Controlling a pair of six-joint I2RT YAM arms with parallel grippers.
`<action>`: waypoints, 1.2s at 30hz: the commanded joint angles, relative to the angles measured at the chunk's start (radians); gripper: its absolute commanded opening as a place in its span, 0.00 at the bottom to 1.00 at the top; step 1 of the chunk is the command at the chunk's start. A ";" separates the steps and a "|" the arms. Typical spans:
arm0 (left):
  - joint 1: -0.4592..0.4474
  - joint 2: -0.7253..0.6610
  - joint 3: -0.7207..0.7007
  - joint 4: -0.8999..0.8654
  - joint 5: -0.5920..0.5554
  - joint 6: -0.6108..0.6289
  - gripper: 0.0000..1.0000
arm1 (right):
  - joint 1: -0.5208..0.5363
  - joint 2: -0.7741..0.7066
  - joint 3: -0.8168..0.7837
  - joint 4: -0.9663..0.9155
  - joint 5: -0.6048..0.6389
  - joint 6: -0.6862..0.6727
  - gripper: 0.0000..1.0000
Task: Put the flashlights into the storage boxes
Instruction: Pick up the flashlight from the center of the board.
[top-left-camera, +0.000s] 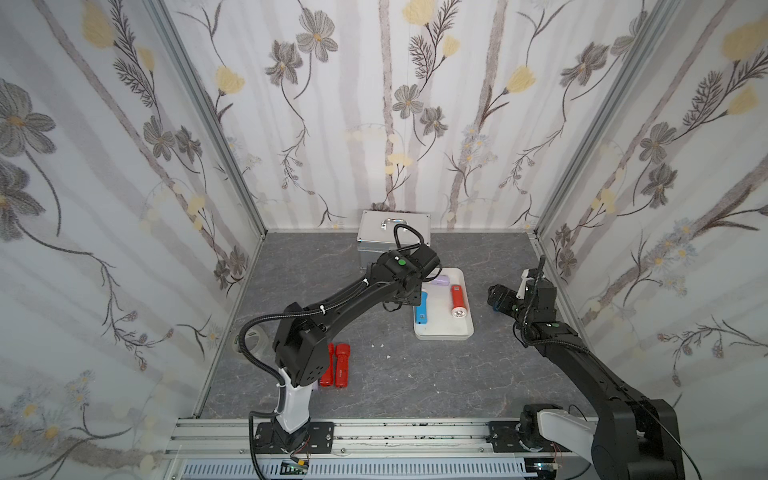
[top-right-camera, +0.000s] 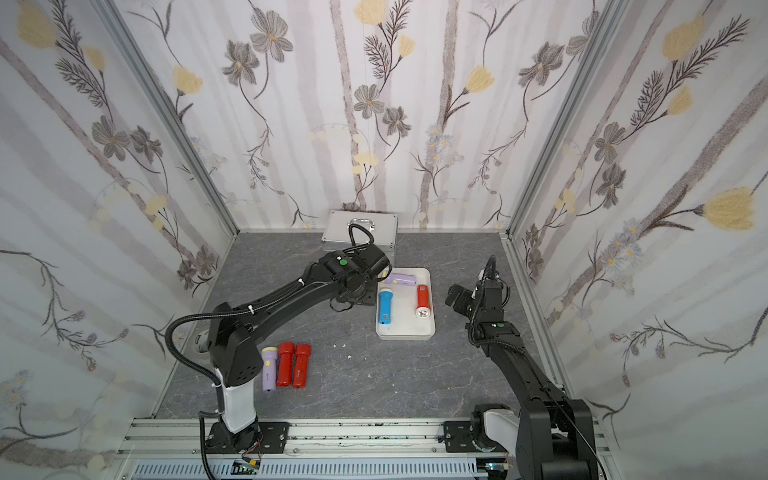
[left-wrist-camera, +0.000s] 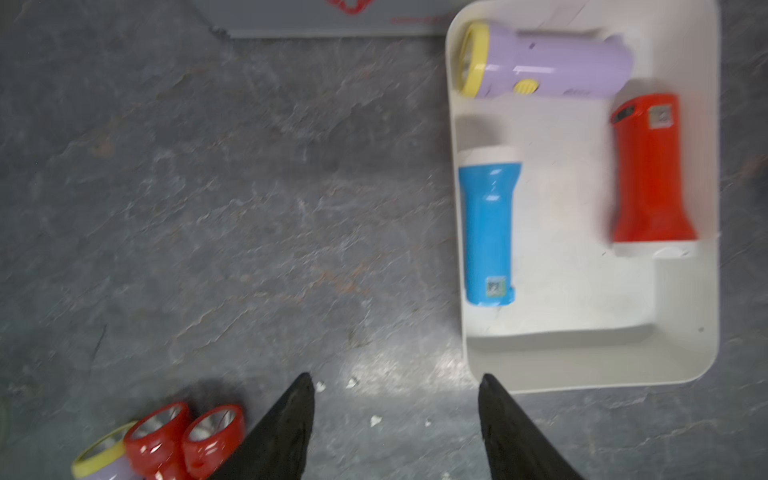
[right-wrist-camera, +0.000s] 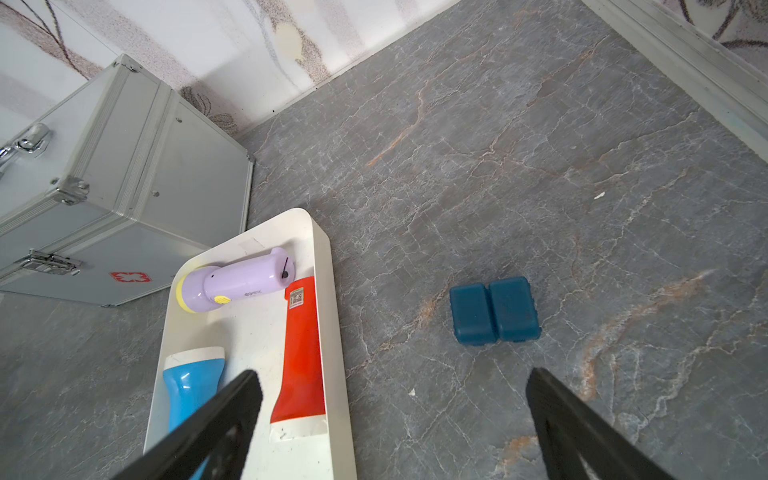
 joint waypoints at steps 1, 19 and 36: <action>0.007 -0.141 -0.204 0.052 -0.012 -0.011 0.60 | 0.007 -0.010 -0.019 0.072 -0.040 -0.015 1.00; 0.061 -0.629 -0.900 0.228 0.080 -0.169 0.52 | 0.049 0.017 -0.050 0.114 -0.049 0.047 0.93; 0.061 -0.577 -1.020 0.359 0.084 -0.259 0.54 | 0.091 0.036 -0.022 0.099 -0.016 0.064 0.90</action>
